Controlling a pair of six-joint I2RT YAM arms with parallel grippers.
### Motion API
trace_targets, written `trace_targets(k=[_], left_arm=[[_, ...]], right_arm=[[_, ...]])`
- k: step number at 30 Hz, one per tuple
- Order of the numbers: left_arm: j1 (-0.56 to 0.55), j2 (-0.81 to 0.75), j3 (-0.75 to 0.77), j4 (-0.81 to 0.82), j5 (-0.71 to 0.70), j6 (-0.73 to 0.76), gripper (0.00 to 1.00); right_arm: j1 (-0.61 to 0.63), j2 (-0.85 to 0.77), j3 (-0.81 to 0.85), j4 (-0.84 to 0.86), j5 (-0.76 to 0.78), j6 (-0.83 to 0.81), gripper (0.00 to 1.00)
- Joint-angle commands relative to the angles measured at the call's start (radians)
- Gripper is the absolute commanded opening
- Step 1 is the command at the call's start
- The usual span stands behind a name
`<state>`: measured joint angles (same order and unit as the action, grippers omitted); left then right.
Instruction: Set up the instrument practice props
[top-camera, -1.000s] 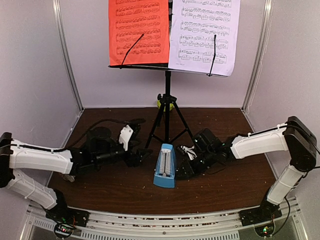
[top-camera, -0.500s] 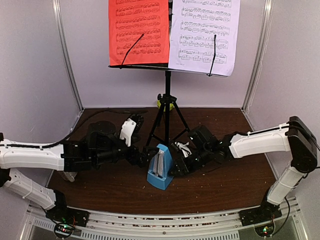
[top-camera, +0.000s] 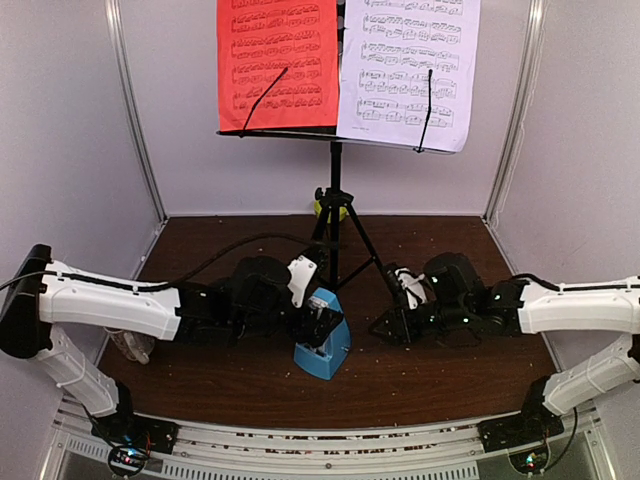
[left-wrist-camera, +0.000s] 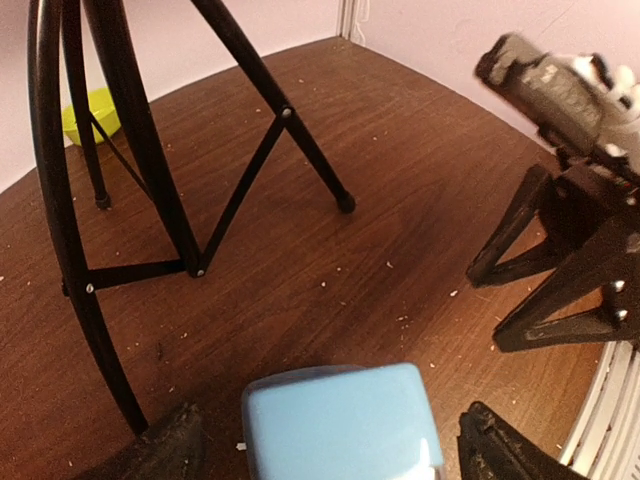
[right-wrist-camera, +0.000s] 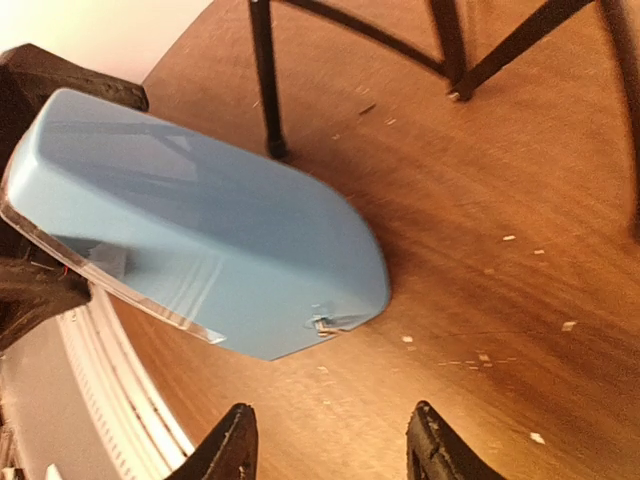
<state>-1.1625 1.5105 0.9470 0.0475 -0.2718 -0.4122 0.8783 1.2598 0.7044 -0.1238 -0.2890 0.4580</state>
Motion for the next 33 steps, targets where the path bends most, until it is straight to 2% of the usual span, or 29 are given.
trace_targets(k=[1, 5, 8, 9, 16, 21, 24, 28, 33], left_arm=[[-0.005, 0.058, 0.060, -0.010, -0.070, -0.047, 0.87], [-0.005, 0.127, 0.112, -0.031, -0.086, -0.085, 0.84], [-0.004, 0.158, 0.135, -0.038, -0.105, -0.096, 0.80], [-0.005, 0.164, 0.142, -0.042, -0.109, -0.097, 0.79], [-0.006, 0.206, 0.176, -0.088, -0.123, -0.157, 0.62], [-0.021, 0.213, 0.177, -0.106, -0.141, -0.249, 0.55], [-0.034, 0.212, 0.180, -0.104, -0.158, -0.280, 0.47], [-0.040, 0.191, 0.215, -0.100, -0.185, -0.237, 0.31], [-0.042, 0.117, 0.274, -0.135, -0.184, -0.130, 0.21]], right_arm=[[-0.005, -0.148, -0.069, 0.045, 0.258, -0.041, 0.58], [-0.009, -0.260, -0.120, 0.078, 0.391, -0.102, 0.77], [-0.012, -0.294, -0.142, 0.091, 0.474, -0.106, 0.98], [-0.013, -0.303, -0.145, 0.081, 0.505, -0.097, 1.00], [-0.022, -0.345, -0.190, 0.159, 0.408, -0.155, 1.00], [-0.022, -0.373, -0.215, 0.160, 0.265, -0.164, 1.00], [-0.022, -0.404, -0.237, 0.164, 0.185, -0.161, 1.00], [-0.022, -0.402, -0.280, 0.177, 0.093, -0.201, 0.99], [-0.017, -0.428, -0.348, 0.259, 0.093, -0.209, 0.92]])
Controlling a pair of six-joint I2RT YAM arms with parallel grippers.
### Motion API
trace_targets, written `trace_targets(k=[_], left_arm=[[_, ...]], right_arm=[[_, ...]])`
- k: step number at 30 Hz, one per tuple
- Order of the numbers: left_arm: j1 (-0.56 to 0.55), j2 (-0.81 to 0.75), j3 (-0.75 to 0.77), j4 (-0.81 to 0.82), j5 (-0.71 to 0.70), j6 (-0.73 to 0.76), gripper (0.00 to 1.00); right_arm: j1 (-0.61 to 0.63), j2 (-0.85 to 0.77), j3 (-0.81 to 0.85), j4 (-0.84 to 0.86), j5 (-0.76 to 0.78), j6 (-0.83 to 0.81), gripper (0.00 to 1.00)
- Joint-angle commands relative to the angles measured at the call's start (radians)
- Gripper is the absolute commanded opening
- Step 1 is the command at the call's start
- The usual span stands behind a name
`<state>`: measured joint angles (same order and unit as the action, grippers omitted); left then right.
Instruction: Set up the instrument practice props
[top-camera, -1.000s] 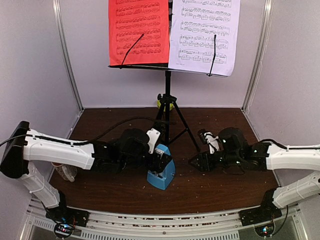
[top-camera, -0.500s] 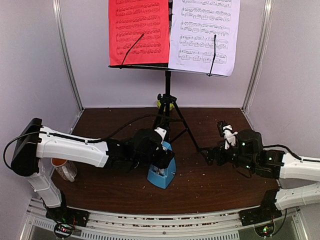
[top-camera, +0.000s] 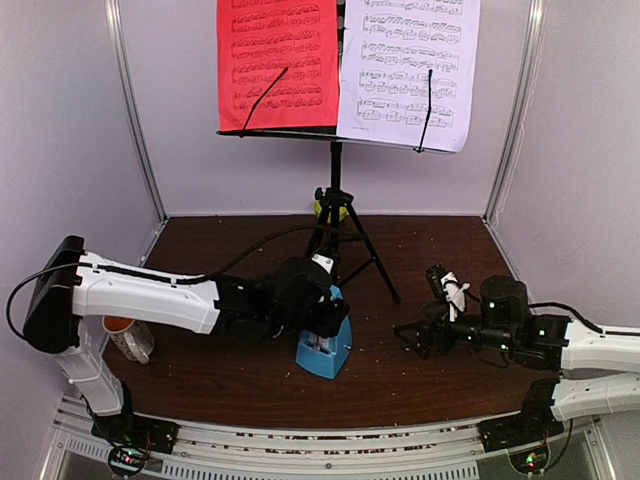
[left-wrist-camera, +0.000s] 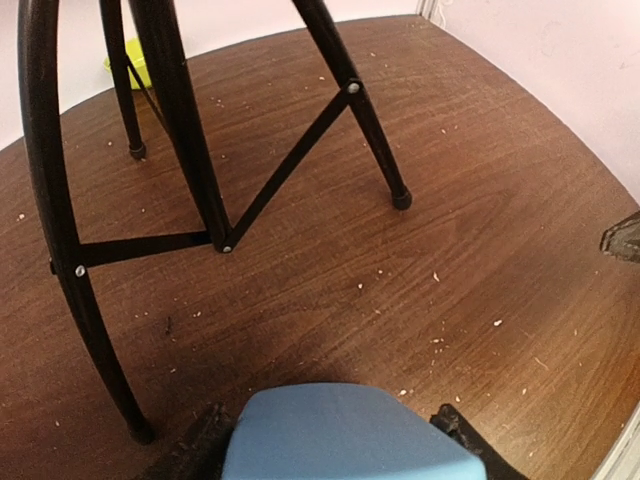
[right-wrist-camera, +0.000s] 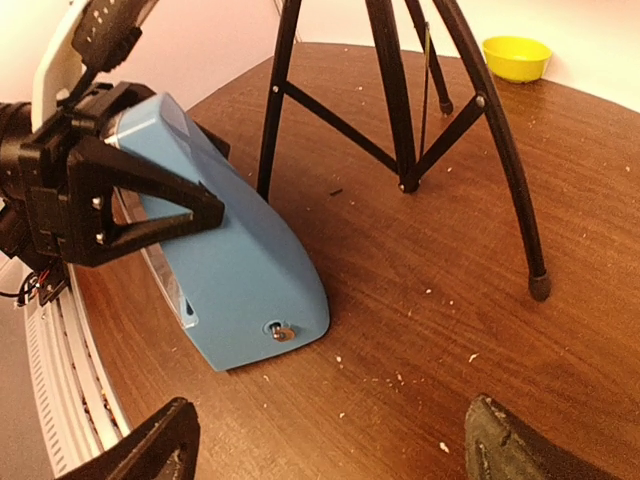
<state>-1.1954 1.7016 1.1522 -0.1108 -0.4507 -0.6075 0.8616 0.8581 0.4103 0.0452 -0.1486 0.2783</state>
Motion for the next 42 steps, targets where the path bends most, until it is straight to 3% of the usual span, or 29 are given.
trace_targets(k=[1, 7, 15, 30, 42], left_arm=[[-0.009, -0.094, 0.067, 0.027, -0.006, 0.086, 0.20], [-0.051, -0.206, 0.033, 0.143, -0.057, 0.340, 0.13], [-0.126, -0.206, 0.172, 0.038, -0.210, 0.624, 0.08], [-0.128, -0.200, 0.249, 0.017, -0.204, 0.634, 0.05], [-0.128, -0.212, 0.250, 0.017, -0.178, 0.618, 0.04]], right_arm=[[0.001, -0.037, -0.068, 0.124, -0.047, -0.041, 0.88], [0.003, -0.012, -0.072, 0.189, -0.073, -0.078, 0.70], [0.032, 0.166, 0.016, 0.284, -0.144, -0.120, 0.57], [0.105, 0.310, 0.148, 0.350, -0.127, -0.131, 0.50], [0.135, 0.396, 0.239, 0.365, -0.055, -0.089, 0.36]])
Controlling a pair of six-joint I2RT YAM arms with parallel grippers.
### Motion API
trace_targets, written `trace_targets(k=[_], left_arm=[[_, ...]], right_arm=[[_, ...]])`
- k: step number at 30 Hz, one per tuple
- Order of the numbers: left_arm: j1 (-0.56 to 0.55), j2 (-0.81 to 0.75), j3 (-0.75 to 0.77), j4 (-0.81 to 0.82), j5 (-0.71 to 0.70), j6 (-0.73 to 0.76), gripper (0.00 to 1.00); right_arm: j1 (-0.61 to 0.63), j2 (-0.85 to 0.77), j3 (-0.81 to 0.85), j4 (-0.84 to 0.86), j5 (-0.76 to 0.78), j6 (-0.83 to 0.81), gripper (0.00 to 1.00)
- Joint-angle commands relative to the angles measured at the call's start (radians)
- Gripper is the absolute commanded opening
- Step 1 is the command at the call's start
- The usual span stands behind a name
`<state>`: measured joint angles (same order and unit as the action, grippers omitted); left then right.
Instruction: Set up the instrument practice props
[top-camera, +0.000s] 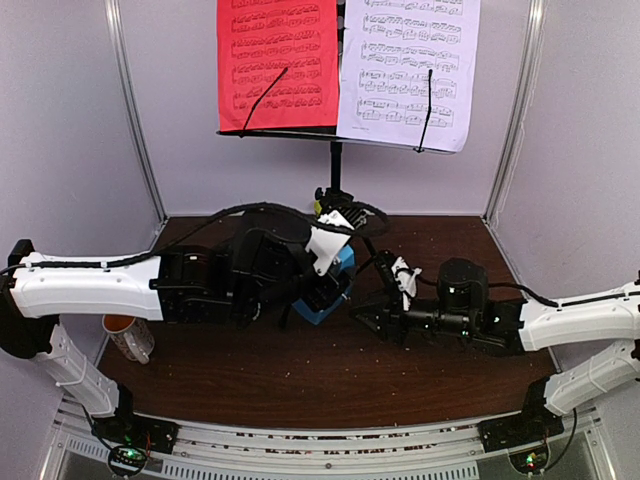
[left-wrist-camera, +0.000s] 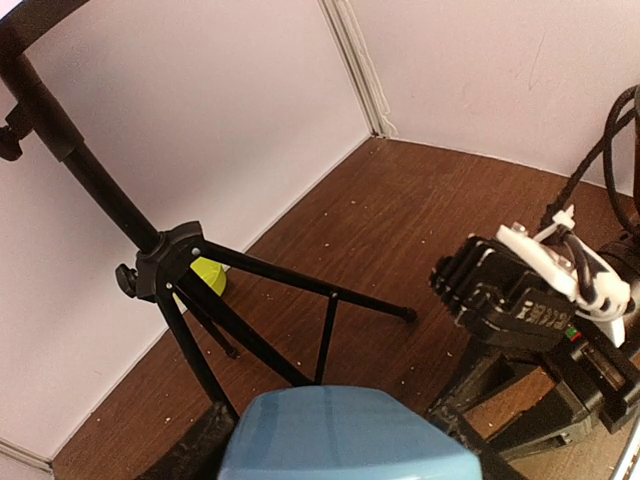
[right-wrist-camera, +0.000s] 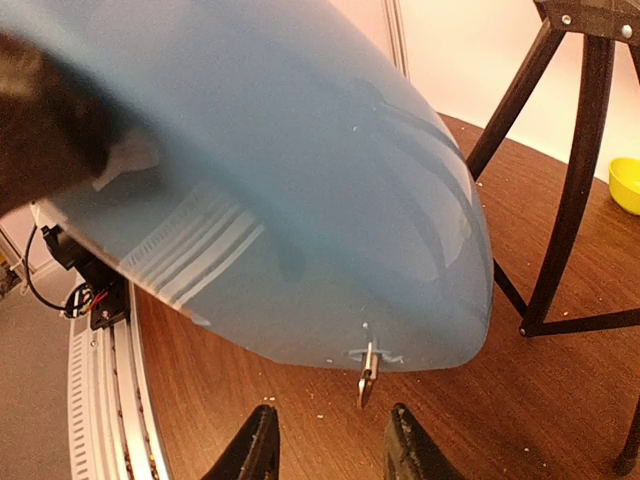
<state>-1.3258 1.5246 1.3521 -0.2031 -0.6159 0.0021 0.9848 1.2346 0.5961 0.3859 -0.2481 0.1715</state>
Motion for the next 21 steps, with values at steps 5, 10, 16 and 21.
trace_targets(k=[5, 10, 16, 21], left_arm=[[0.001, -0.035, 0.051, 0.117, -0.014, 0.009, 0.03], [0.000, -0.040, 0.050, 0.120, -0.009, 0.009, 0.03], [-0.002, -0.046, 0.050, 0.122, -0.013, 0.008, 0.02], [-0.003, -0.050, 0.048, 0.122, -0.010, 0.006, 0.02]], right_arm=[[0.020, 0.047, 0.075, 0.011, 0.064, 0.030, 0.31], [0.024, 0.054, 0.077, 0.001, 0.090, 0.043, 0.27], [0.024, 0.066, 0.096, -0.021, 0.120, 0.042, 0.21], [0.023, 0.078, 0.108, -0.035, 0.140, 0.048, 0.20]])
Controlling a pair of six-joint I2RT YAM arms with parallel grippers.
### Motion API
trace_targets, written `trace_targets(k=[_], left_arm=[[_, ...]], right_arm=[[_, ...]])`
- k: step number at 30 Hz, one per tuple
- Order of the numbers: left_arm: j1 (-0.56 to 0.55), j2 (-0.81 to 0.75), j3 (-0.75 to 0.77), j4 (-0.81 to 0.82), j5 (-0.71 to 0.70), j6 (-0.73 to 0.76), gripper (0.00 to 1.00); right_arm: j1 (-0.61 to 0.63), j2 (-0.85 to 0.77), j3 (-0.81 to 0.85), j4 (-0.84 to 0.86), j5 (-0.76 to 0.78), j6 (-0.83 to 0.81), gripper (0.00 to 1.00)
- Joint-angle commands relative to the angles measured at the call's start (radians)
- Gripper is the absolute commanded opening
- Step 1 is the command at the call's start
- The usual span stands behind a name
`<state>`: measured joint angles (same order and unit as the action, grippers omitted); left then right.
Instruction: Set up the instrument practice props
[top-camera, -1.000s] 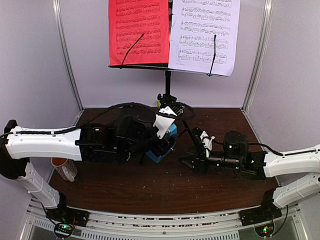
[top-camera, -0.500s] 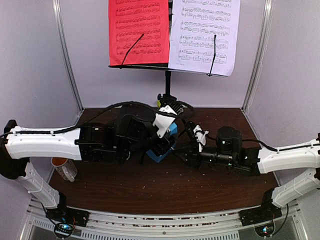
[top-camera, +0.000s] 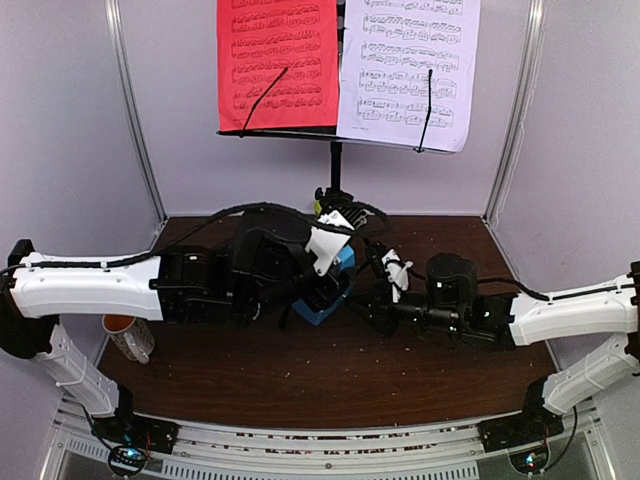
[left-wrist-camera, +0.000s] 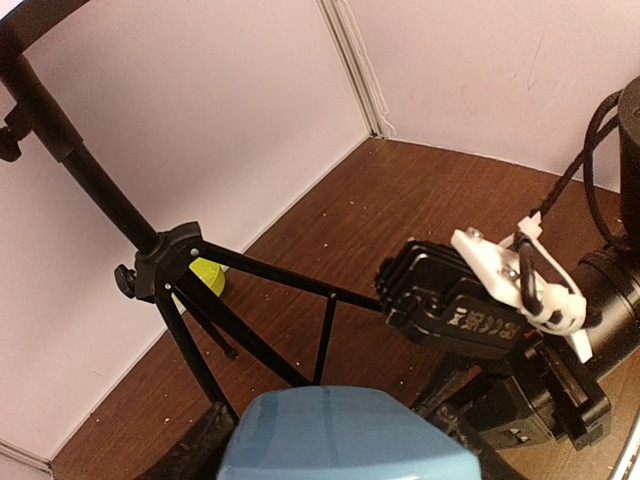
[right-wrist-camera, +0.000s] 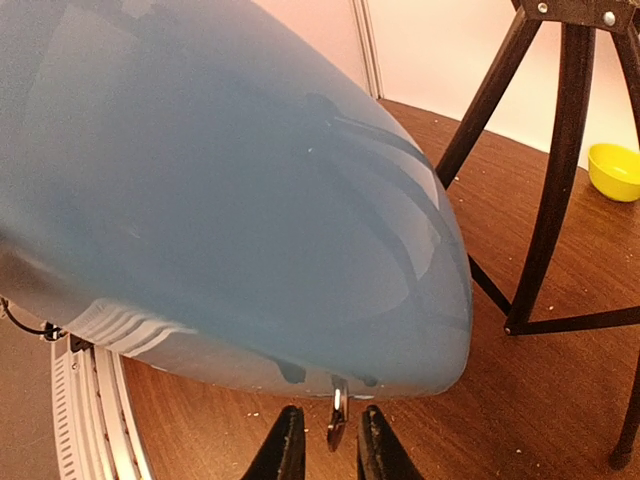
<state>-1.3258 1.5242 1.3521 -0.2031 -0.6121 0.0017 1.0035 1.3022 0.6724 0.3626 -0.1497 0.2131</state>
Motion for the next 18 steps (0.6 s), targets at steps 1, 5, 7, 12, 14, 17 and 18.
trace_targets(k=[1, 5, 7, 12, 14, 17, 18], left_arm=[[-0.003, -0.050, 0.048, 0.122, -0.014, 0.006, 0.02], [-0.003, -0.051, 0.048, 0.122, -0.019, -0.001, 0.01], [-0.003, -0.053, 0.047, 0.125, -0.021, -0.004, 0.01], [-0.002, -0.060, 0.042, 0.126, -0.022, -0.009, 0.00], [-0.003, -0.064, 0.037, 0.127, -0.023, -0.010, 0.01], [-0.003, -0.072, 0.028, 0.134, -0.022, -0.013, 0.00], [-0.003, -0.075, 0.025, 0.138, -0.021, -0.013, 0.00]], right_arm=[[0.004, 0.012, 0.034, -0.014, 0.043, 0.008, 0.20], [0.005, 0.025, 0.050, -0.030, 0.047, 0.009, 0.20], [0.007, 0.037, 0.058, -0.039, 0.047, 0.012, 0.20], [0.006, 0.046, 0.057, -0.046, 0.052, 0.013, 0.21], [0.007, 0.042, 0.051, -0.045, 0.058, 0.012, 0.21], [0.007, 0.036, 0.049, -0.045, 0.069, 0.015, 0.17], [0.006, 0.034, 0.051, -0.045, 0.071, 0.015, 0.15]])
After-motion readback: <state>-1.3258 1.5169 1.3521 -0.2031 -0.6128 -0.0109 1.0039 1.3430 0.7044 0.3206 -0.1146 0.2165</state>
